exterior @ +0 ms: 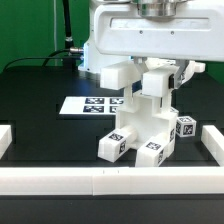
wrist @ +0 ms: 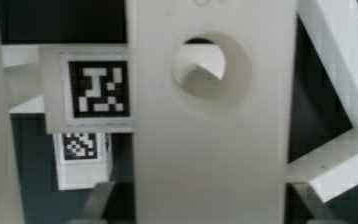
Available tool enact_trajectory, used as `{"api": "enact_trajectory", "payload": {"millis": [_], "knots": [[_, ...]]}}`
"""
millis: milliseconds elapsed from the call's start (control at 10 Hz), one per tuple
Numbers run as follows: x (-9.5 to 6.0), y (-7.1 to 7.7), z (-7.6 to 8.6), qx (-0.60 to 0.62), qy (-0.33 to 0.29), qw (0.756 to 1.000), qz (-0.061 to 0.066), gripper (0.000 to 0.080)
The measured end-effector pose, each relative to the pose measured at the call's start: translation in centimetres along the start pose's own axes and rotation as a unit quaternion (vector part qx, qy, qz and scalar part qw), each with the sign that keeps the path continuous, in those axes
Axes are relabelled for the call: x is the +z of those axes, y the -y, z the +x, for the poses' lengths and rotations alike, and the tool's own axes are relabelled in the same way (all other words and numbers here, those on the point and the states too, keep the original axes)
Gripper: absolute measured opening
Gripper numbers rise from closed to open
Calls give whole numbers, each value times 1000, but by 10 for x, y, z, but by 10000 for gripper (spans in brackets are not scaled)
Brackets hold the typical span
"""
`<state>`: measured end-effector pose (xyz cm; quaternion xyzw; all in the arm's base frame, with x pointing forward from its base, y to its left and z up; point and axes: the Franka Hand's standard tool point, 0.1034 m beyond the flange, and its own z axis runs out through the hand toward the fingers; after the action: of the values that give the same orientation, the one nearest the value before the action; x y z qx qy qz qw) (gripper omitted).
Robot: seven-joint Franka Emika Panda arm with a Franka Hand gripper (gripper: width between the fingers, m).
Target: Assemble chair
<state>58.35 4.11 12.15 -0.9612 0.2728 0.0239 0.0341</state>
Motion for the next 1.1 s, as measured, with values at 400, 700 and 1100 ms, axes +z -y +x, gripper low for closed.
{"api": "enact_trajectory", "payload": {"millis": [400, 700, 1100], "knots": [[0, -1, 1, 0, 0, 1000, 0, 284], [0, -2, 1, 5, -1, 1000, 0, 284], [0, 1, 5, 28, -20, 999, 7, 284]]}}
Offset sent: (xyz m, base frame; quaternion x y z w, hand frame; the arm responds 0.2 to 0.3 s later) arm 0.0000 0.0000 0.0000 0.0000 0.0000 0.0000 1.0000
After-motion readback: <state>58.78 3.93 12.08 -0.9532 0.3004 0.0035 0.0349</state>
